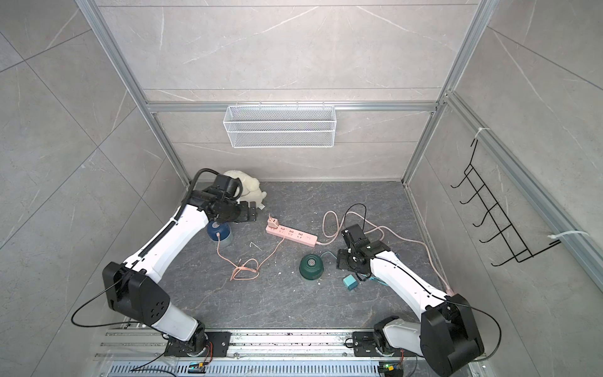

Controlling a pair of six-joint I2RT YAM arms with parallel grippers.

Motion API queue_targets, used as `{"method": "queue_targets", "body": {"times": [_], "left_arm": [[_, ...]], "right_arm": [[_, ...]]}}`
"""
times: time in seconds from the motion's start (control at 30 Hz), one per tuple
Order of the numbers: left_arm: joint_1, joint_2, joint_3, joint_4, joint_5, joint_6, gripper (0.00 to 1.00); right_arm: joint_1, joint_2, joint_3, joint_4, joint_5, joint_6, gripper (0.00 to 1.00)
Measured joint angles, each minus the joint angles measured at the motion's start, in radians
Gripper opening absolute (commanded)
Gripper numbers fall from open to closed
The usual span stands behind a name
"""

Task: Charge the cordless meat grinders
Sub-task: Pick up the plug from the center of the board.

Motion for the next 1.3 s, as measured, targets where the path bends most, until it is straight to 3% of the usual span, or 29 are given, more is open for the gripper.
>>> {"method": "queue_targets", "body": {"times": [0.2,0.4,0.67,0.9,1.0,1.17,1.3], "left_arm": [[-0.039,0.042,-0.016,0.056,0.085,-0.016,0.99],[-0.04,0.06,-0.046,0.09,0.127,-0.021,0.99],[-0.04,0.061,-0.074,0.106,0.15,-0.025,0.98],[-0.045,0.061,-0.091,0.119,0.151,-0.025,0.98],[-0.045,0.061,-0.098,0.119,0.151,-0.025,0.98],[-0.045,0.061,-0.098,0.119,0.151,-0.025,0.98],[-0.045,0.061,-0.098,0.119,0.161,-0.025,0.98]], "right_arm": [[0.0,0.013,-0.045,-0.003,0.033,0.039,0.7],[0.011,0.155,-0.049,0.068,0.007,0.045,0.69],[0.183,0.117,-0.125,0.099,-0.006,0.173,0.71],[0.309,0.129,-0.127,0.098,0.07,0.272,0.67],[0.313,0.129,-0.128,0.092,0.095,0.298,0.61],[0.314,0.135,-0.129,0.091,0.113,0.318,0.33],[0.314,0.139,-0.123,0.092,0.113,0.31,0.27]]}}
